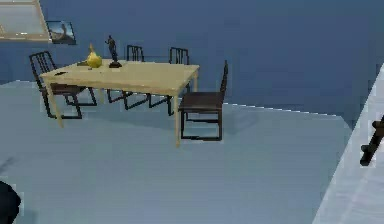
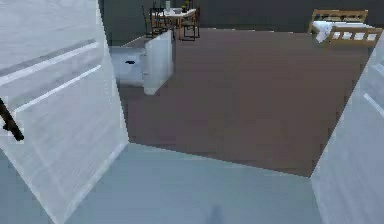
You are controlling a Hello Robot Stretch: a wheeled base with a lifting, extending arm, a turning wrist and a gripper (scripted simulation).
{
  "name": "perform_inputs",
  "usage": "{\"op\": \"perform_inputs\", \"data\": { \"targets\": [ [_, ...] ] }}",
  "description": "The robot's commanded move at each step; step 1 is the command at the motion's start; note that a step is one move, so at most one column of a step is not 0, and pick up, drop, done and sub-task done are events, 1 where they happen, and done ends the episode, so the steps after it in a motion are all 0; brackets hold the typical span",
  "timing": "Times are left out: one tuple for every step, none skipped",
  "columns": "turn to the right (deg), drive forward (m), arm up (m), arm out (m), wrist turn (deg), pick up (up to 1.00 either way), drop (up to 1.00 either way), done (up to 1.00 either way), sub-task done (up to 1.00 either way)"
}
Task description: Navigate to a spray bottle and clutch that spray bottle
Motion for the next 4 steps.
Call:
{"op": "perform_inputs", "data": {
  "targets": [
    [-45.0,0.0,0.0,0.0,0.0,0.0,0.0,0.0,0.0],
    [-45.0,0.0,0.0,0.0,0.0,0.0,0.0,0.0,0.0],
    [-18.0,0.0,0.0,0.0,0.0,0.0,0.0,0.0,0.0],
    [0.0,1.0,0.0,0.0,0.0,0.0,0.0,0.0,0.0]
  ]
}}
